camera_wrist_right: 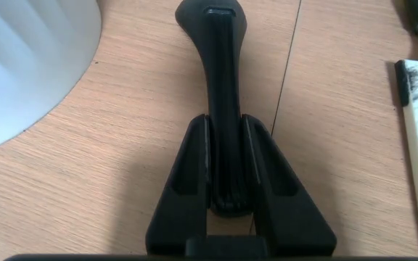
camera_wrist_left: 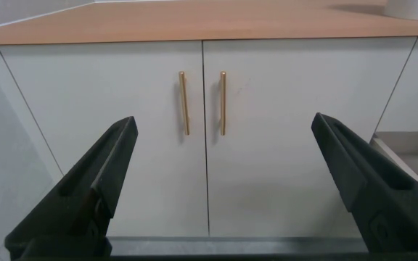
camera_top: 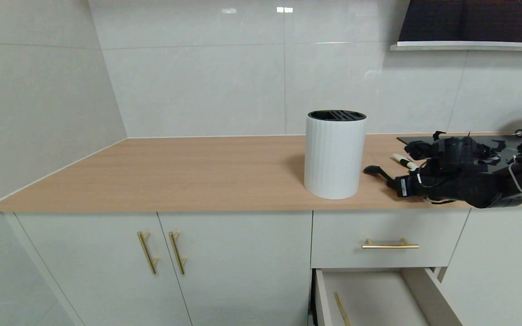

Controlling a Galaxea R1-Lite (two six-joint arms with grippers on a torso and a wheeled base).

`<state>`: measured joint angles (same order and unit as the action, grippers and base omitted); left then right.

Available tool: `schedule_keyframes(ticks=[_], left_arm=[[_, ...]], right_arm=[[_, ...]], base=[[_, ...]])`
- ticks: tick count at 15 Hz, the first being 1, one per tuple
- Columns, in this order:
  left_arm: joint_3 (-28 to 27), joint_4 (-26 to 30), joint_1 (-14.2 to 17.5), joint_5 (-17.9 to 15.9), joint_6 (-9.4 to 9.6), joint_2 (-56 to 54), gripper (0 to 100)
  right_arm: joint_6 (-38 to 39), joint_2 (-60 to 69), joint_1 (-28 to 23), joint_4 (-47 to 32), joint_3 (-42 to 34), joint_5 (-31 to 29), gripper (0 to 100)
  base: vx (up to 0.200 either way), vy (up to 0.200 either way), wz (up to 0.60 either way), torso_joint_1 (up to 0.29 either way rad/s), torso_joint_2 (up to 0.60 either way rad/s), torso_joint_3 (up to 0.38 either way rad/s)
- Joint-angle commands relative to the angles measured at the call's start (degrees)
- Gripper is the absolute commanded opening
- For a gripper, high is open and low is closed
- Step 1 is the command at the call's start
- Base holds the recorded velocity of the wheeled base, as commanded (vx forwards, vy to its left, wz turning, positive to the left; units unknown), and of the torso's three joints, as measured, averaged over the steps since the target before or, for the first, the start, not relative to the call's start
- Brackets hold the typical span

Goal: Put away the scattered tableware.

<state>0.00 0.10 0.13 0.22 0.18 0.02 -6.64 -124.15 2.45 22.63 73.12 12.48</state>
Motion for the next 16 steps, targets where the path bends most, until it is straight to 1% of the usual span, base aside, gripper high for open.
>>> schedule_keyframes(ticks=[1,4,7,8,9,10,11,13,14,16], left_arm=[[0.00,-0.01,0.04,0.04,-0.01,-0.02,100],[0.00,-0.01,-0.05,-0.04,-0.01,-0.02,100],[0.00,-0.01,0.04,-0.04,-0.01,-0.02,100],[0.00,-0.01,-0.05,-0.04,-0.01,-0.02,100],[0.00,-0.01,-0.05,0.04,-0.01,-0.02,100],[0.00,-0.01,-0.05,-0.04,-0.01,-0.02,100],[0.00,-0.01,-0.05,-0.04,-0.01,-0.02,100],[0.00,-0.01,0.04,-0.04,-0.01,-0.02,100],[0.00,-0.01,-0.05,0.04,-0.01,-0.02,100],[0.00,-0.01,0.04,0.04,-0.01,-0.02,100]], right_arm=[[-0.04,0.05,0.10,-0.04,0.01,0.00,0],[1.28,2.95,0.27,-0.65,-0.52,-0.09,0],[3.83,9.98,1.24,-0.92,-5.62,-0.09,0],[4.45,14.29,1.42,-0.92,-10.01,-0.62,0],[4.89,16.83,1.77,-1.53,-12.65,-0.88,0],[6.12,19.30,2.21,-4.70,-13.88,-0.97,0],[9.02,22.28,2.47,-9.88,-13.97,-0.88,0],[14.29,28.35,3.88,-17.79,-15.20,-0.44,0],[14.64,31.42,4.23,-19.29,-17.57,0.00,0],[14.82,36.87,4.76,-19.37,-22.23,0.26,0]], base=[[0.000,0.000,0.00,0.000,0.00,0.000],[0.000,0.000,0.00,0.000,0.00,0.000],[0.000,0.000,0.00,0.000,0.00,0.000],[0.000,0.000,0.00,0.000,0.00,0.000],[0.000,0.000,0.00,0.000,0.00,0.000],[0.000,0.000,0.00,0.000,0.00,0.000],[0.000,0.000,0.00,0.000,0.00,0.000],[0.000,0.000,0.00,0.000,0.00,0.000],[0.000,0.000,0.00,0.000,0.00,0.000],[0.000,0.000,0.00,0.000,0.00,0.000]])
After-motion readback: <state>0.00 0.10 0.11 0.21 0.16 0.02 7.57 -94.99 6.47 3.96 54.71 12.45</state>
